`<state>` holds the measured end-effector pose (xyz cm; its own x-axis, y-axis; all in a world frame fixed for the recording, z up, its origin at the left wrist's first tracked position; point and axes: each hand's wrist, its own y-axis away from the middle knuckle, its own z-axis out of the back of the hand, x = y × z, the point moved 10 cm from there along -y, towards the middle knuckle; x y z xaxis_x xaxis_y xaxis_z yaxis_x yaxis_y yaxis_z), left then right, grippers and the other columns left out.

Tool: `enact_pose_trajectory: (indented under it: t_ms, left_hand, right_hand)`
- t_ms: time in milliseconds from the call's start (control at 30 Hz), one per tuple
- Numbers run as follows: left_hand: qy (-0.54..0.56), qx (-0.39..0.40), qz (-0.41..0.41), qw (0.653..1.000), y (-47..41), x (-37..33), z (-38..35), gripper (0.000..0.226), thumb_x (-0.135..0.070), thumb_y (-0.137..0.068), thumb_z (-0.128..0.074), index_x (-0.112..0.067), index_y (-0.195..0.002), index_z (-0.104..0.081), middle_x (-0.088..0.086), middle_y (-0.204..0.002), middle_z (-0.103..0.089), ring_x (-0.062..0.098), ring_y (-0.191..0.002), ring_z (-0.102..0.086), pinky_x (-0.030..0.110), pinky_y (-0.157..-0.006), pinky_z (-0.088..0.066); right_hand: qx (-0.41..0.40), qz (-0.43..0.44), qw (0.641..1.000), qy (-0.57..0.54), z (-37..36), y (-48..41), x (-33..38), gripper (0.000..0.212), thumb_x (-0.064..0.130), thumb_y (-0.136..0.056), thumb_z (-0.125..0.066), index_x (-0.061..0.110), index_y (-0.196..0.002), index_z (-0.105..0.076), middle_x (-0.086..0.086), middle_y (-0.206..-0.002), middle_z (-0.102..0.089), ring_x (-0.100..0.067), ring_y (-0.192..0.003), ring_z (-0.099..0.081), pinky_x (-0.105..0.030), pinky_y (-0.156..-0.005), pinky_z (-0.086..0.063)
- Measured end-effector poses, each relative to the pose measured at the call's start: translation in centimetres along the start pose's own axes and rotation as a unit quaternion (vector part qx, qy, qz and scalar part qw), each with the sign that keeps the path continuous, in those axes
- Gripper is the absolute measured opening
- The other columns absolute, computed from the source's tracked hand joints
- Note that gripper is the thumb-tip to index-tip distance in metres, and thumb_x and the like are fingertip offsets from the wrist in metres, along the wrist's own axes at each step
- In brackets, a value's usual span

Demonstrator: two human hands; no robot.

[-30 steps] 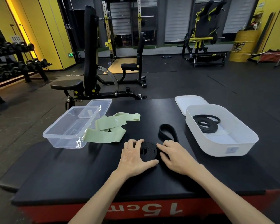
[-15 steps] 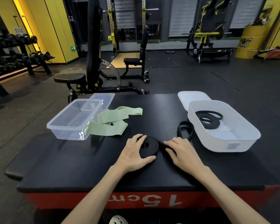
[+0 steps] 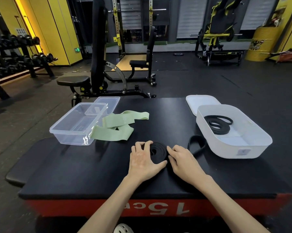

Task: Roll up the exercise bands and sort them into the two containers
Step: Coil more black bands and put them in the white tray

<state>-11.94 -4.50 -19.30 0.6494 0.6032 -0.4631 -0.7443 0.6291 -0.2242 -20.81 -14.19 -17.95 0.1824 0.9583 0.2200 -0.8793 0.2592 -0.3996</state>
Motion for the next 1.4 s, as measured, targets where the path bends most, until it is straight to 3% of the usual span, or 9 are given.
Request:
enact_pose_trajectory:
  t_ms: [167,300,400,500,600,767,967,1167,1400]
  left_hand:
    - [0.112,0.177,-0.039,0.977,-0.9,0.4,-1.2,0.092,-0.049,-0.069,-0.078,-0.032,-0.144,-0.027,-0.004,-0.147,-0.016,0.016,-0.138,-0.013,0.026,-0.11,-0.022]
    - [0.059,0.275,-0.132,0.951,-1.7,0.2,-1.2,0.109,-0.047,-0.064,-0.083,-0.033,-0.15,-0.018,-0.011,-0.157,-0.002,0.007,-0.144,-0.002,0.029,-0.117,-0.014]
    - [0.079,0.261,-0.161,0.948,-2.0,-0.5,-1.0,0.11,-0.046,-0.061,-0.086,-0.032,-0.149,-0.022,-0.015,-0.154,-0.015,0.0,-0.14,-0.011,0.022,-0.114,-0.015]
    - [0.111,0.209,-0.163,0.958,-2.0,-0.3,-0.6,0.099,-0.042,-0.06,-0.087,-0.029,-0.144,-0.036,-0.018,-0.147,-0.028,-0.003,-0.133,-0.023,0.017,-0.11,-0.019]
    - [0.148,0.167,-0.142,0.964,-2.2,0.1,-0.3,0.096,-0.048,-0.053,-0.085,-0.03,-0.138,-0.043,-0.02,-0.138,-0.036,-0.001,-0.128,-0.03,0.021,-0.11,-0.027]
    - [0.15,0.083,-0.085,0.981,-2.8,-0.2,0.7,0.103,-0.051,-0.05,-0.084,-0.026,-0.139,-0.04,-0.012,-0.135,-0.039,0.009,-0.126,-0.029,0.028,-0.11,-0.029]
    - [0.109,0.032,0.027,0.993,-3.2,0.7,-0.1,0.104,-0.051,-0.057,-0.082,-0.024,-0.144,-0.031,-0.003,-0.142,-0.035,0.02,-0.13,-0.027,0.031,-0.109,-0.028]
    - [0.089,-0.021,0.067,0.993,-2.3,0.8,-0.3,0.1,-0.056,-0.058,-0.077,-0.024,-0.142,-0.033,-0.003,-0.143,-0.032,0.022,-0.129,-0.026,0.031,-0.107,-0.025]
    - [0.134,0.117,-0.011,0.984,-2.4,1.1,-1.4,0.096,-0.048,-0.062,-0.082,-0.032,-0.142,-0.032,-0.004,-0.151,-0.015,0.017,-0.139,-0.01,0.032,-0.112,-0.023]
  right_hand:
    - [0.002,0.014,1.0,0.012,0.2,0.3,0.2,0.038,0.018,-0.082,-0.05,0.006,-0.114,-0.065,0.0,-0.078,-0.054,-0.022,-0.069,-0.053,-0.028,-0.06,-0.036]
    - [0.043,0.019,0.998,0.048,-0.1,0.4,-0.4,0.05,0.033,-0.085,-0.036,0.016,-0.125,-0.058,0.005,-0.088,-0.053,-0.018,-0.084,-0.049,-0.028,-0.074,-0.036]
    - [0.07,0.029,0.993,0.087,-0.2,0.9,-0.9,0.051,0.037,-0.088,-0.034,0.02,-0.134,-0.048,0.003,-0.09,-0.052,-0.02,-0.086,-0.047,-0.034,-0.08,-0.04]
    - [0.061,0.057,0.988,0.131,0.0,1.1,-0.7,0.048,0.027,-0.086,-0.041,0.017,-0.133,-0.048,0.003,-0.081,-0.052,-0.02,-0.075,-0.049,-0.032,-0.069,-0.043]
    - [0.048,0.074,0.988,0.126,-0.1,0.4,-0.5,0.054,0.017,-0.077,-0.063,0.014,-0.13,-0.051,0.002,-0.079,-0.051,-0.021,-0.071,-0.048,-0.03,-0.061,-0.04]
    - [0.017,0.059,0.994,0.093,0.6,-1.9,-0.6,0.048,0.013,-0.074,-0.071,0.009,-0.12,-0.059,-0.003,-0.078,-0.053,-0.025,-0.068,-0.051,-0.033,-0.057,-0.042]
    - [0.07,-0.006,0.997,0.035,-0.6,-3.2,-1.3,0.018,0.019,-0.092,-0.051,0.008,-0.105,-0.057,-0.007,-0.095,-0.057,-0.026,-0.091,-0.05,-0.033,-0.081,-0.041]
    - [0.049,-0.043,0.998,-0.009,-0.5,-2.8,-2.1,0.018,0.019,-0.09,-0.054,0.007,-0.101,-0.061,-0.007,-0.092,-0.061,-0.027,-0.09,-0.054,-0.035,-0.079,-0.043]
    - [0.024,0.019,0.999,0.013,0.4,-1.2,-2.2,0.04,0.016,-0.081,-0.058,0.017,-0.12,-0.063,-0.003,-0.083,-0.058,-0.026,-0.076,-0.054,-0.037,-0.069,-0.045]
